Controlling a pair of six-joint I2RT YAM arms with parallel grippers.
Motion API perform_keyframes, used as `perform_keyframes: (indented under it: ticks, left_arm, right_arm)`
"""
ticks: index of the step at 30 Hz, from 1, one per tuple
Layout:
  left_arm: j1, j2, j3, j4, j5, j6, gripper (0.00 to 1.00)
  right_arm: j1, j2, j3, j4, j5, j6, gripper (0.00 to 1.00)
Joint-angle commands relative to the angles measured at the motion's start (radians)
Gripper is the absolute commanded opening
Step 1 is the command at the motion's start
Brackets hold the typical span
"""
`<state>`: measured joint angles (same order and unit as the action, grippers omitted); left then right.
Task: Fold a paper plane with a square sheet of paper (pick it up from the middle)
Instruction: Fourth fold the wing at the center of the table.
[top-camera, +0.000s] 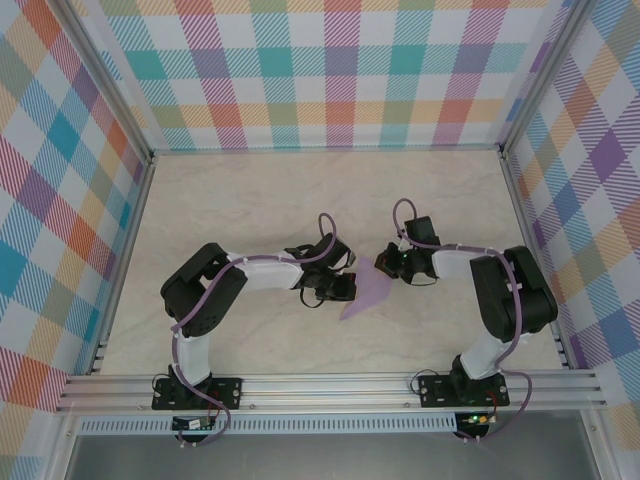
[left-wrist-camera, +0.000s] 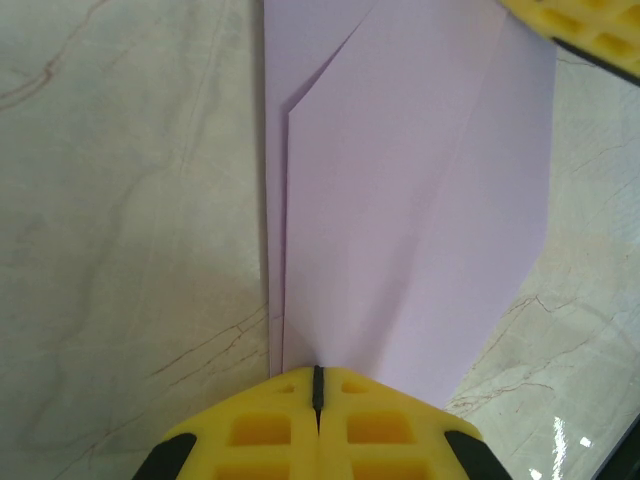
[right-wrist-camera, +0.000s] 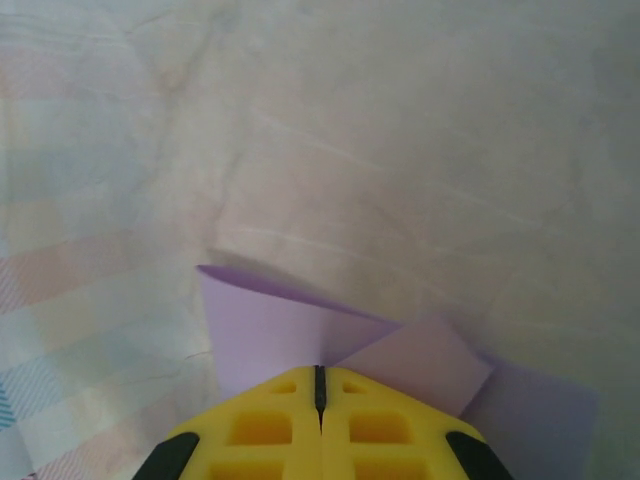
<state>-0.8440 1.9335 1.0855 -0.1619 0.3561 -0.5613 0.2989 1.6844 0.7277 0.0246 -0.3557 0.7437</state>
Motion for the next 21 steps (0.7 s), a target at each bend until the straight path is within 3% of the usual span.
perform_keyframes:
  ticks: [1, 8, 11, 17, 21]
  left_arm:
    - [-0.036, 0.119, -0.078, -0.224, -0.102, -0.005, 0.0]
    - [-0.036, 0.111, -0.081, -0.223, -0.1, -0.002, 0.0]
    - [-0.036, 0.107, -0.075, -0.224, -0.1, -0.001, 0.0]
    - [-0.036, 0.094, -0.087, -0.183, -0.094, -0.005, 0.0]
    - [-0.035, 0.081, -0.1, -0.158, -0.091, -0.009, 0.0]
  right_arm:
    - [-0.028, 0.022, 0.021, -0.024, 0.053, -0.025, 0.0]
    - [-0.122, -0.052, 0.002, -0.034, 0.143, -0.02, 0.0]
    - [-0.115, -0.119, 0.003, -0.034, 0.102, -0.032, 0.0]
    - [0.015, -0.108, -0.054, 0.092, -0.129, -0.028, 0.0]
    - [0.115, -0.055, -0.083, 0.136, -0.152, 0.016, 0.0]
